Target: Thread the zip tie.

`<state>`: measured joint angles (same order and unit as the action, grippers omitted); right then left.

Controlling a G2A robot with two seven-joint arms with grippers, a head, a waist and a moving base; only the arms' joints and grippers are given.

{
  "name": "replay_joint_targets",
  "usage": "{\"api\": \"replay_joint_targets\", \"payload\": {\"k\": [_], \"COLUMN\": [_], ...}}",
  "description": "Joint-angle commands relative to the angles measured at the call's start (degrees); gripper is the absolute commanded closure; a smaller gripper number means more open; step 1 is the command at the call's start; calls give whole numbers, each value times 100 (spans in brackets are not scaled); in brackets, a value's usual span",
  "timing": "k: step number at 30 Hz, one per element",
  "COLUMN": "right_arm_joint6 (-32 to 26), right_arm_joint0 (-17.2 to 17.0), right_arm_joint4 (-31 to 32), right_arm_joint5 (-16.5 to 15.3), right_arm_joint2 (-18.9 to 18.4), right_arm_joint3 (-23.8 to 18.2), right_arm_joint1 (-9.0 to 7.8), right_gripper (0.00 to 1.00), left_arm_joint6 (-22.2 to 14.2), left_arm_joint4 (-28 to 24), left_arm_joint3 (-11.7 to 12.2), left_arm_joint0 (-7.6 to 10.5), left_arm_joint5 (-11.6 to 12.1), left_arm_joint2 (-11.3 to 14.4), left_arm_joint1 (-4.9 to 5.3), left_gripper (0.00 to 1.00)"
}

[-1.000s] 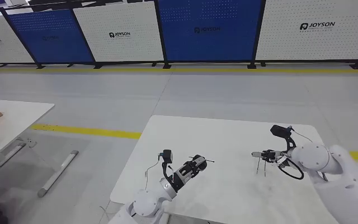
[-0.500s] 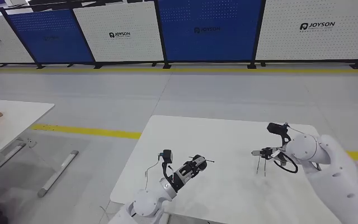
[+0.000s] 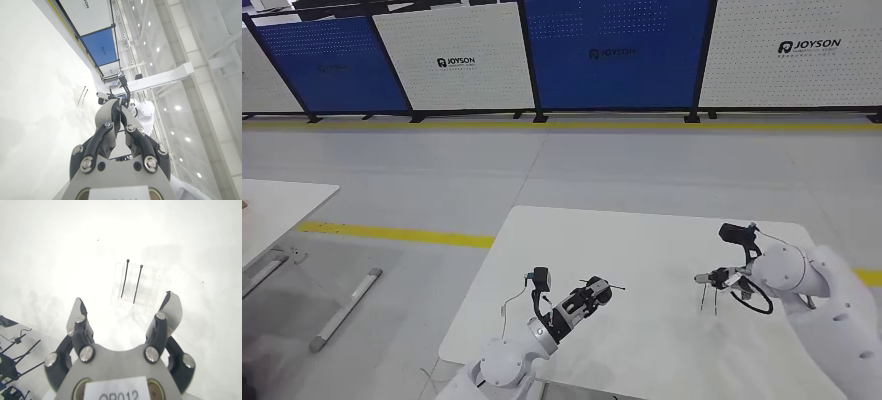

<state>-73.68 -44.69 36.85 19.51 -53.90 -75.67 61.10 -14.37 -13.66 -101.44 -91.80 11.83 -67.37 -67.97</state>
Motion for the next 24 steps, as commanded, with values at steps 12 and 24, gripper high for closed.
{"api": "replay_joint_targets", "payload": {"k": [12,24], "right_arm_joint6": [-223,-298], "right_arm_joint0": [209,340], "right_arm_joint4": [183,297], "right_arm_joint5": [-3,-3], "right_arm_joint2": [176,273], "right_arm_joint3": [626,1053], "right_arm_joint1": [197,384], "right_gripper": [58,67], "left_arm_joint6": [0,0], "left_arm_joint4": [0,0], "left_arm_joint3": [0,0], "left_arm_joint0": [0,0], "left_arm_joint5": [0,0], "left_arm_joint2": [0,0], "left_arm_joint1": [0,0], "left_gripper": [100,100]}}
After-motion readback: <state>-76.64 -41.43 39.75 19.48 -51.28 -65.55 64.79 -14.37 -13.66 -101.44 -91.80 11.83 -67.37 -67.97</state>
